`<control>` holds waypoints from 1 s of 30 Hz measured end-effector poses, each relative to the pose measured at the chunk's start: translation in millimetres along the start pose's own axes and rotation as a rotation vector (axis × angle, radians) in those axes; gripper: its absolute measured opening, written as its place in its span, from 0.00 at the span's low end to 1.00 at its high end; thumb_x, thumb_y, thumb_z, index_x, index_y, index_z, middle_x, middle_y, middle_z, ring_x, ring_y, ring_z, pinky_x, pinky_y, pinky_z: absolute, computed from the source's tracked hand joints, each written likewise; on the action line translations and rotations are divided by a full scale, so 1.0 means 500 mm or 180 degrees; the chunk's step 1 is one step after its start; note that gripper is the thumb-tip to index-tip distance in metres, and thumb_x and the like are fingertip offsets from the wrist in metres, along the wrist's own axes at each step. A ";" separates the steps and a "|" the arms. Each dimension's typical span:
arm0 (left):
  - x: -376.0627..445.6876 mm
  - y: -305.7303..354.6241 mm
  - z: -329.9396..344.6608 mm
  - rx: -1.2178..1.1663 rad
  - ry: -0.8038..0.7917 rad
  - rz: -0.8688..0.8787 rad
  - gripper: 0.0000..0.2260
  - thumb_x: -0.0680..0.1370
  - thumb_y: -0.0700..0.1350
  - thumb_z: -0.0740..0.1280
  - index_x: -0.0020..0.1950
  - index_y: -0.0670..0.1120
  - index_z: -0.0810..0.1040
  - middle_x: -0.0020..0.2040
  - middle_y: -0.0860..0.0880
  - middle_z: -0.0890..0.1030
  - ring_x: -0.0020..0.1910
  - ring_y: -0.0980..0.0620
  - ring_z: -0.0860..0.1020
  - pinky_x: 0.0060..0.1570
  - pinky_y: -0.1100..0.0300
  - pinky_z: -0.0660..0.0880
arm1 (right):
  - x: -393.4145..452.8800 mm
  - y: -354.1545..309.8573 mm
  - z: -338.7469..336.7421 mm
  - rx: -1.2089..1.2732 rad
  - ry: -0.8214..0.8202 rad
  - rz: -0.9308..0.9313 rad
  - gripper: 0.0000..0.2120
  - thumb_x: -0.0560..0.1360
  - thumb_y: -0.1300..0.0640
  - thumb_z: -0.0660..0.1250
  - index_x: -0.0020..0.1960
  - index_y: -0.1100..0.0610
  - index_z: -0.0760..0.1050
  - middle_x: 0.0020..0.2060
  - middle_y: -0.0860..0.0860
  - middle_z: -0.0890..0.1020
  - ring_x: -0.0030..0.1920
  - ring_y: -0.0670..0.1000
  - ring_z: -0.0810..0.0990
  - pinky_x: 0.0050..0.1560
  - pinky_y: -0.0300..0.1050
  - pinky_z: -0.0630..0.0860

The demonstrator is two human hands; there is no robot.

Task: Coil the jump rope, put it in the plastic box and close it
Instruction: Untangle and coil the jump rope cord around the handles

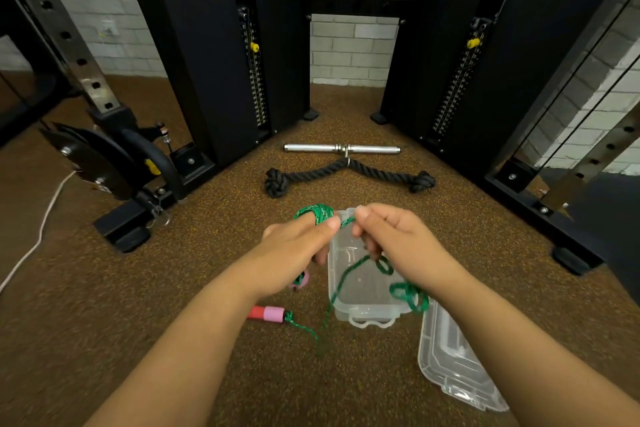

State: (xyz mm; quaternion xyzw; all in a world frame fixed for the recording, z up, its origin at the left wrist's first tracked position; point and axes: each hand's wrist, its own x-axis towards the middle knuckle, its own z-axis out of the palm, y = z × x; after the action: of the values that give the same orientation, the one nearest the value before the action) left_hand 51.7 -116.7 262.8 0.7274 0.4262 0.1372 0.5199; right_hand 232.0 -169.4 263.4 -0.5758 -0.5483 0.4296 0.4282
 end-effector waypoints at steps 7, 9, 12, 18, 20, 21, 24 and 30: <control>0.008 0.004 -0.012 -0.0670 -0.0096 0.0119 0.10 0.79 0.51 0.62 0.49 0.49 0.81 0.26 0.58 0.68 0.28 0.58 0.68 0.36 0.61 0.71 | 0.008 0.016 -0.027 0.1515 -0.0179 0.1211 0.17 0.78 0.45 0.59 0.37 0.56 0.73 0.29 0.52 0.75 0.34 0.53 0.78 0.44 0.48 0.77; 0.009 0.007 -0.021 -0.0945 0.0222 0.0179 0.11 0.80 0.50 0.60 0.48 0.47 0.80 0.24 0.57 0.65 0.26 0.58 0.67 0.37 0.61 0.70 | 0.006 0.021 -0.028 0.1808 -0.0382 0.1300 0.19 0.79 0.45 0.56 0.46 0.58 0.78 0.31 0.52 0.77 0.34 0.52 0.77 0.45 0.49 0.76; 0.012 0.003 -0.039 -0.1295 0.0762 0.0120 0.13 0.81 0.51 0.58 0.47 0.46 0.78 0.23 0.56 0.65 0.27 0.56 0.68 0.39 0.60 0.70 | 0.010 0.030 -0.030 0.2056 -0.0588 0.1171 0.20 0.80 0.49 0.52 0.59 0.56 0.79 0.36 0.52 0.81 0.34 0.49 0.76 0.45 0.47 0.73; 0.020 -0.015 -0.060 -0.1735 0.1531 -0.0010 0.13 0.81 0.51 0.57 0.43 0.48 0.76 0.22 0.55 0.65 0.26 0.55 0.70 0.41 0.56 0.67 | 0.010 0.051 -0.031 0.1762 -0.0566 0.1036 0.15 0.79 0.58 0.58 0.60 0.59 0.78 0.34 0.50 0.76 0.32 0.45 0.69 0.38 0.40 0.65; 0.022 -0.021 -0.069 -0.1803 0.1679 -0.0043 0.13 0.81 0.52 0.57 0.43 0.48 0.76 0.22 0.55 0.66 0.28 0.54 0.69 0.43 0.55 0.67 | 0.011 0.054 -0.032 0.1521 -0.0305 0.0983 0.12 0.78 0.59 0.61 0.56 0.60 0.80 0.31 0.49 0.74 0.31 0.45 0.69 0.37 0.39 0.66; 0.024 -0.024 -0.073 -0.1854 0.1746 -0.0016 0.13 0.81 0.52 0.57 0.43 0.48 0.76 0.22 0.55 0.65 0.27 0.54 0.69 0.44 0.55 0.67 | 0.013 0.057 -0.033 0.1411 -0.0130 0.0995 0.11 0.78 0.59 0.62 0.55 0.61 0.80 0.30 0.49 0.73 0.31 0.45 0.69 0.37 0.39 0.67; 0.027 -0.027 -0.079 -0.2040 0.1916 0.0060 0.13 0.81 0.51 0.58 0.42 0.48 0.75 0.20 0.56 0.65 0.23 0.57 0.68 0.45 0.55 0.66 | 0.016 0.076 -0.038 0.1070 0.0303 0.1120 0.09 0.77 0.60 0.63 0.52 0.62 0.80 0.32 0.51 0.75 0.31 0.47 0.73 0.35 0.40 0.69; 0.023 -0.033 -0.092 -0.2380 0.2145 0.0129 0.13 0.80 0.52 0.59 0.40 0.49 0.76 0.21 0.56 0.63 0.23 0.57 0.67 0.43 0.56 0.65 | 0.019 0.112 -0.042 -0.0059 0.0728 0.1343 0.04 0.73 0.61 0.70 0.48 0.59 0.80 0.37 0.54 0.80 0.36 0.48 0.77 0.38 0.39 0.73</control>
State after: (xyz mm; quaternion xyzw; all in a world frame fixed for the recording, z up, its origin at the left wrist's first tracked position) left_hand 21.0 -77.0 264.9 0.4149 0.4779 0.5178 0.5757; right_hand 267.4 -162.0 214.8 -0.7263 -0.3677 0.4365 0.3830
